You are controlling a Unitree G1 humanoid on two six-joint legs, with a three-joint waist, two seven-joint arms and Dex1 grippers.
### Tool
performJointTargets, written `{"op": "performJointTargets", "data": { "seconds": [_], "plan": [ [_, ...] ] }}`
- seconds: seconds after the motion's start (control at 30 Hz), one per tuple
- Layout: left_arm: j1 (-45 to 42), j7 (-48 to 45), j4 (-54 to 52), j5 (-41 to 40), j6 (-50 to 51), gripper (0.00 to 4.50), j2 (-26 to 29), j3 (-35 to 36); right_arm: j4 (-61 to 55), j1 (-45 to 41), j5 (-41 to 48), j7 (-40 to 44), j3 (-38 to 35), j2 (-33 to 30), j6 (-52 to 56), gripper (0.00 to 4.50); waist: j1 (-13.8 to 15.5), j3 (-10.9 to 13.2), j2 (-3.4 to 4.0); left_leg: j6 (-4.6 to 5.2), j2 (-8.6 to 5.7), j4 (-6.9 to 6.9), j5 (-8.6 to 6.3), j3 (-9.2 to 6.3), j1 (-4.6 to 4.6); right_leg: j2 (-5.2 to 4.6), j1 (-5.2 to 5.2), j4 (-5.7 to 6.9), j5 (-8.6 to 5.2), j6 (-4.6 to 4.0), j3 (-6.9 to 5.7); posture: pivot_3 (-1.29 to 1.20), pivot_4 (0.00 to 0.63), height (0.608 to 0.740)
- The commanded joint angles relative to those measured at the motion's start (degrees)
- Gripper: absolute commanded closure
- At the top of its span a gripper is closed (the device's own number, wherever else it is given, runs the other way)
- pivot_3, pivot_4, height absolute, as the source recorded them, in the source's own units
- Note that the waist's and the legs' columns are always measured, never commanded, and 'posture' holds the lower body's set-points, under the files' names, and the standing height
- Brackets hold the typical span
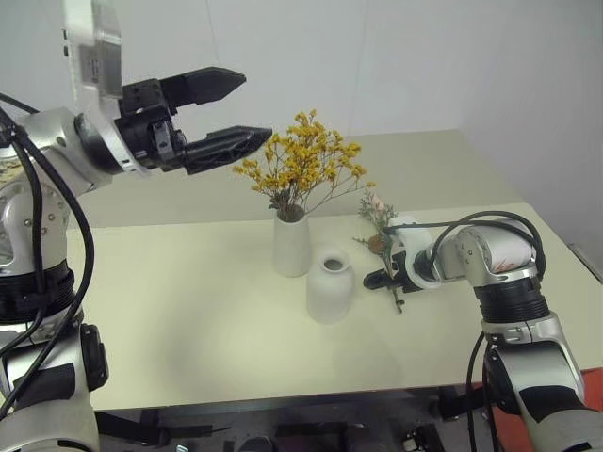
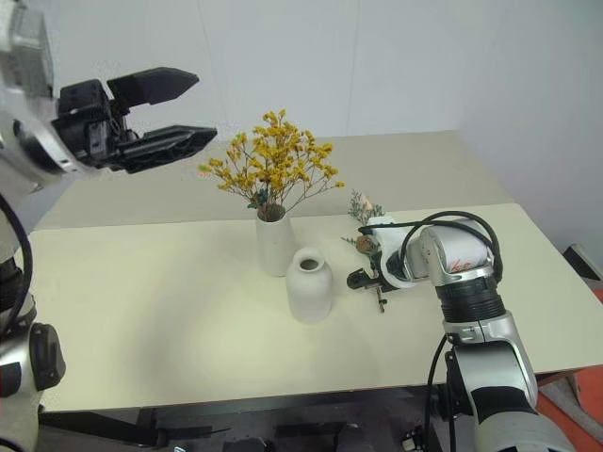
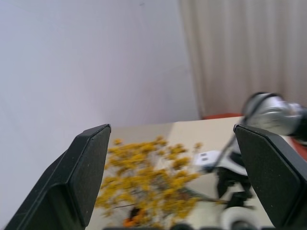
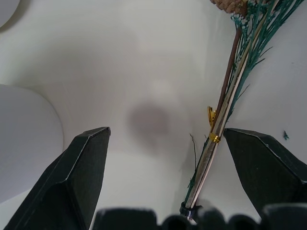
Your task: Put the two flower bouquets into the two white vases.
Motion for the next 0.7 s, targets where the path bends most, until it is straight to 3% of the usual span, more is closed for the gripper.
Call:
{"op": "performJointTargets", "data": {
  "seconds": [0.03,0.13,0.43,0.67,0.7],
  "plan": [
    [1.5,-2.5,-3.6,-5.2,1.4,0.0,0.0,0.4,-1.7,-0.5,-0.2,0.3,-1.5,0.0,-0.8,0.02,0.0,0.0,0.0,0.0,0.0,0.0,0.0,0.0,-0.01,0.0,0.0,-0.01,0.0,0.0,0.0,0.0,0.15,0.74],
    [3.4,-3.7,-6.4,-5.9,2.5,0.0,0.2,-3.3,-1.5,-0.5,-0.3,0.3,-1.4,0.0,-1.0,0.02,0.0,0.0,0.0,0.0,0.0,0.0,0.0,0.0,0.01,0.0,0.01,-0.01,0.0,0.0,0.0,0.0,0.15,0.74],
    [6.6,-5.3,-12.0,4.3,0.2,0.0,3.8,-16.7,-1.0,-0.4,-1.2,0.1,-1.5,-0.6,-1.8,0.02,-0.1,0.0,0.0,0.0,0.0,0.0,0.0,0.02,0.02,0.02,0.02,-0.02,0.0,0.0,0.02,0.0,0.15,0.74],
    [6.0,-1.7,-11.3,8.9,1.3,0.0,2.3,-20.6,0.1,-0.3,-2.1,-0.4,-1.4,-0.1,-2.3,0.02,0.0,0.0,0.0,0.0,0.0,0.0,0.0,0.01,0.02,0.02,0.03,-0.05,0.0,0.0,0.01,0.0,0.15,0.74],
    [5.8,-1.3,-11.0,9.1,1.4,0.0,2.0,-20.6,0.4,-0.3,-2.2,-0.4,-1.3,-0.1,-2.5,0.19,0.0,0.0,0.0,0.0,0.0,0.0,0.0,0.01,0.01,0.02,0.02,-0.05,0.0,0.0,0.01,0.0,0.15,0.74]
  ]
}}
